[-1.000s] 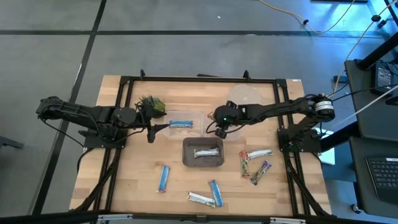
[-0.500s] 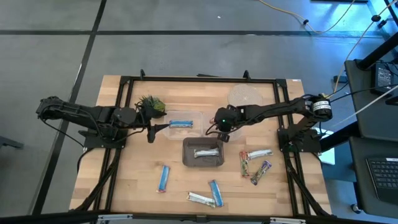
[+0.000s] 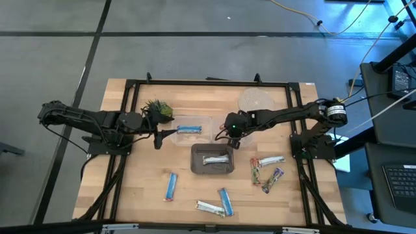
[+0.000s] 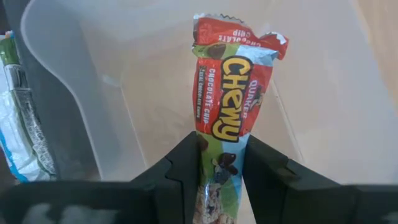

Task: Pick and place Granola Bars by type
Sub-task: Put the red granola bar into the right transparent bin

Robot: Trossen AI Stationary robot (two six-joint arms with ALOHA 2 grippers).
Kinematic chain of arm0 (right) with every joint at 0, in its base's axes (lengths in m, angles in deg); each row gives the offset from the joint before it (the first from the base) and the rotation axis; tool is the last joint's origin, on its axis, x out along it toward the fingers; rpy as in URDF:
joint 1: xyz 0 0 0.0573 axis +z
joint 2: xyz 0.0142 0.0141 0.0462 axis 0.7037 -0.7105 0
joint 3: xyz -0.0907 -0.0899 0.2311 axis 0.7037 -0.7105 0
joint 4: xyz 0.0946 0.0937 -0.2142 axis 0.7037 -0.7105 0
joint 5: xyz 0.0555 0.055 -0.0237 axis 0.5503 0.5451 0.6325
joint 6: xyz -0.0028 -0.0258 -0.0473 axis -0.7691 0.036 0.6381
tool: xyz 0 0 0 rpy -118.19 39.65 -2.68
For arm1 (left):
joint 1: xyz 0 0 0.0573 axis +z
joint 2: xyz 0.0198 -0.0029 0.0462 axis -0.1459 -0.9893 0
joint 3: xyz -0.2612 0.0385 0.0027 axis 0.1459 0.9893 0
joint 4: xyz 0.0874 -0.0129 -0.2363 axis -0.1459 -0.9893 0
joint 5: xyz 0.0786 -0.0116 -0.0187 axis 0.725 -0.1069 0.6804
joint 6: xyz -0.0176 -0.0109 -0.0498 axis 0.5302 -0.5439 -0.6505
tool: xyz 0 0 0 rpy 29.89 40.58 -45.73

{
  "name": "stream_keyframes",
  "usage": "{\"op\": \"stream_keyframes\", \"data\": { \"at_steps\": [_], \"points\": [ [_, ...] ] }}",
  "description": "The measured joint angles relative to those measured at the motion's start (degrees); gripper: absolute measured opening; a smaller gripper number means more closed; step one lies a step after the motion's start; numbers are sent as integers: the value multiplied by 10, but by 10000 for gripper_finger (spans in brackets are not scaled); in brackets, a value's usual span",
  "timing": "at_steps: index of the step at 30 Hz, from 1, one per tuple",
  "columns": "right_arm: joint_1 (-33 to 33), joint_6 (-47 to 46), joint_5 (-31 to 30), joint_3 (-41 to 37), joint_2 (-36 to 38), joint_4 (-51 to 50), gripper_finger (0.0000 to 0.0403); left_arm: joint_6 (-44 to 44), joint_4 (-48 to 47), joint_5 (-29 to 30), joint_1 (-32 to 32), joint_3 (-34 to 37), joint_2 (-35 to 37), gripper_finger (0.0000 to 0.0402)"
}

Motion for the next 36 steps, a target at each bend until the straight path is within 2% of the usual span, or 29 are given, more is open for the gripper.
{"op": "stream_keyframes", "data": {
  "at_steps": [24, 34, 36],
  "points": [
    [0, -46, 2, 0, 0, -29, 114, 0, 0, 0, 0, 0, 0, 251],
    [0, -77, 1, 0, 1, -30, 188, 0, 0, 0, 0, 0, 0, 251],
    [0, -108, 1, 3, 7, -48, 199, 0, 0, 0, 0, 0, 0, 251]
  ]
}}
